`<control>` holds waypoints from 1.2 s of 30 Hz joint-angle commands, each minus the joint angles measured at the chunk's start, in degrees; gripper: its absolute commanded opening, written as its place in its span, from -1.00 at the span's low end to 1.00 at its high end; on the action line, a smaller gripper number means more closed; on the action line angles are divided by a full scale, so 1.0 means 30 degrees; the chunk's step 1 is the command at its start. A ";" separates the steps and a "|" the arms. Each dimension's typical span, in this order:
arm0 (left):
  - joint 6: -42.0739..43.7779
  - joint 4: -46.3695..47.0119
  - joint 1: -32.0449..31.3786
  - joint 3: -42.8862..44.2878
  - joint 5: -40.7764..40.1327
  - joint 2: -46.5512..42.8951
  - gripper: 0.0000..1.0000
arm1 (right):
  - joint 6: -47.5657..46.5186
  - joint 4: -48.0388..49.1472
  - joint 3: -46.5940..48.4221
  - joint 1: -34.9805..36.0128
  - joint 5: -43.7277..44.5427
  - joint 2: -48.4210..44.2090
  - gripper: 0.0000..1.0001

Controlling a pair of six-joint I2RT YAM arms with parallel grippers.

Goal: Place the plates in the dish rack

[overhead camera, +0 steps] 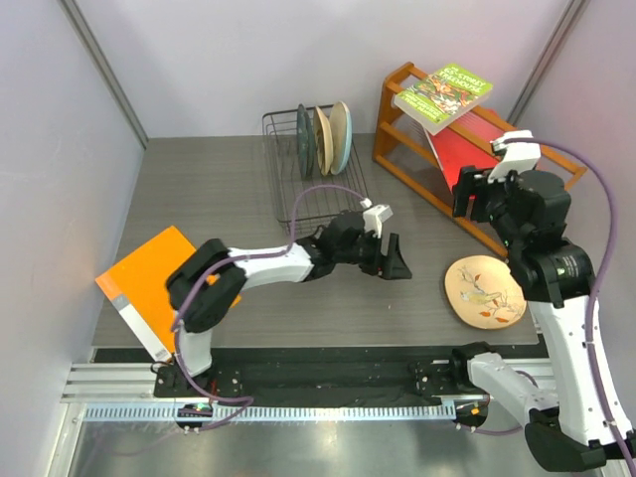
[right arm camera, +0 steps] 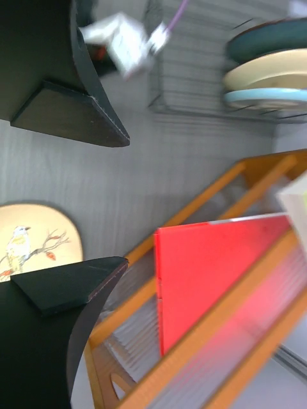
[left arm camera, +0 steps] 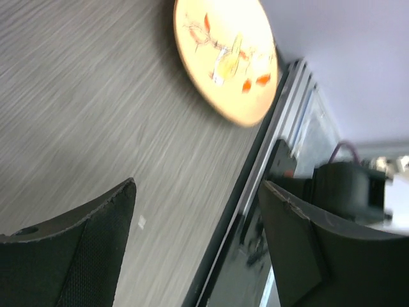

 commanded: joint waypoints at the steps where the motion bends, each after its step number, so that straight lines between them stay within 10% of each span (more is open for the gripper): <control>1: -0.3933 0.4044 -0.0733 0.2584 0.0184 0.3317 0.54 | 0.2155 0.0836 0.2052 -0.0304 0.0054 0.0759 0.51; 20: -0.7659 0.4871 -0.2493 1.0437 0.0243 1.2287 0.36 | 0.2421 0.1454 -0.0434 -0.0948 0.0554 -0.0235 0.54; 30: -0.8335 0.3640 -0.2610 1.0935 -0.1308 1.2669 -0.52 | 0.2391 0.1892 -0.0905 -0.0978 0.0817 0.0086 0.53; 36: -0.7866 0.1445 -0.3136 1.2547 -0.3006 1.2815 -0.60 | 0.2480 0.2010 -0.1227 -0.1124 0.0759 0.0028 0.53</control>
